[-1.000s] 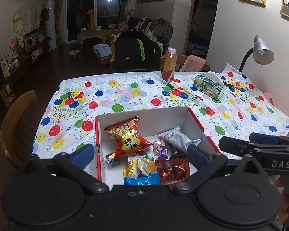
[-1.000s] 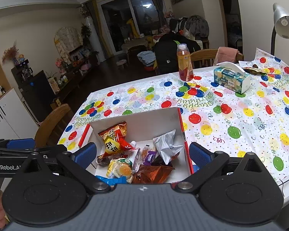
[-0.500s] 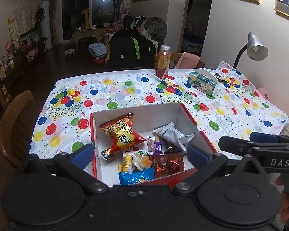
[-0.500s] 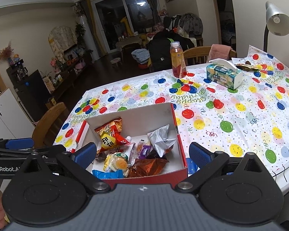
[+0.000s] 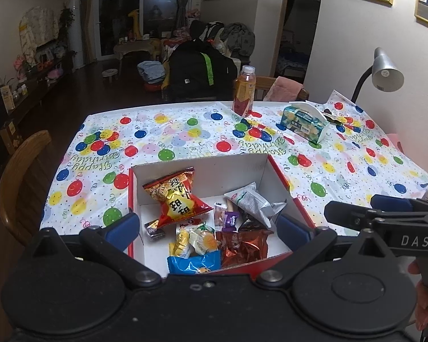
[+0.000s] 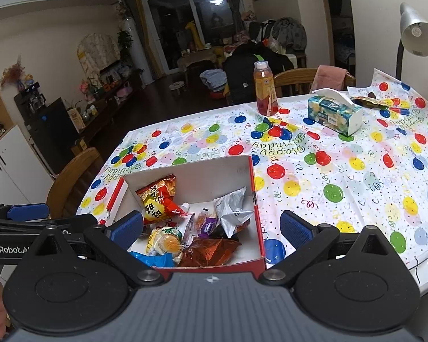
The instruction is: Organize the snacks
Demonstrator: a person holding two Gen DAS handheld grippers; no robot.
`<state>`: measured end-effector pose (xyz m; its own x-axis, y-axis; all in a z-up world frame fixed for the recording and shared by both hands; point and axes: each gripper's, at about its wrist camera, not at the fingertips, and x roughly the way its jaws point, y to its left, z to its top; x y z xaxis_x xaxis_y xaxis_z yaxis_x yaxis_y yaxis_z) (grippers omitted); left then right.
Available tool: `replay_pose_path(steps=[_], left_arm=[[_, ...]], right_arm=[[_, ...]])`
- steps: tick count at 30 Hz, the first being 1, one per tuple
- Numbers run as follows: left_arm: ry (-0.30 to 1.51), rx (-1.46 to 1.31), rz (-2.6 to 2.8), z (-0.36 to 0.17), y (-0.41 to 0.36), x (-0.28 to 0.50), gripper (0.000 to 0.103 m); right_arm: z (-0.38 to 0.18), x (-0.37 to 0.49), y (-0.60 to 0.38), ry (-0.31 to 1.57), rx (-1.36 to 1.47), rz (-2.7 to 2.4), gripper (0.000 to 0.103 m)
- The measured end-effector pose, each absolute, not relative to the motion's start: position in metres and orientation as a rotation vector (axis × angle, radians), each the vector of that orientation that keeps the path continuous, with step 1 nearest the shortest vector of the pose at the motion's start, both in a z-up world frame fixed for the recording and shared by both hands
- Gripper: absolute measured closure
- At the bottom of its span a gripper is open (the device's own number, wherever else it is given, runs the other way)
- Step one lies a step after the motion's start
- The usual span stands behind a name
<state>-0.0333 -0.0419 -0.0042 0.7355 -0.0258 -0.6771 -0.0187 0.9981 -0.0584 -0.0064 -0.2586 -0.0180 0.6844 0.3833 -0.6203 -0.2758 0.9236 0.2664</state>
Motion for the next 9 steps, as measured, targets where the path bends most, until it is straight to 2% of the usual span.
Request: replay_pose_path(steps=[9], left_arm=[[0.756,-0.086,0.039,-0.0053,-0.0502,-0.0306,0.001]], right_arm=[[-0.0197,0.0046,-0.2668,0.741,0.150,0.418,0.000]])
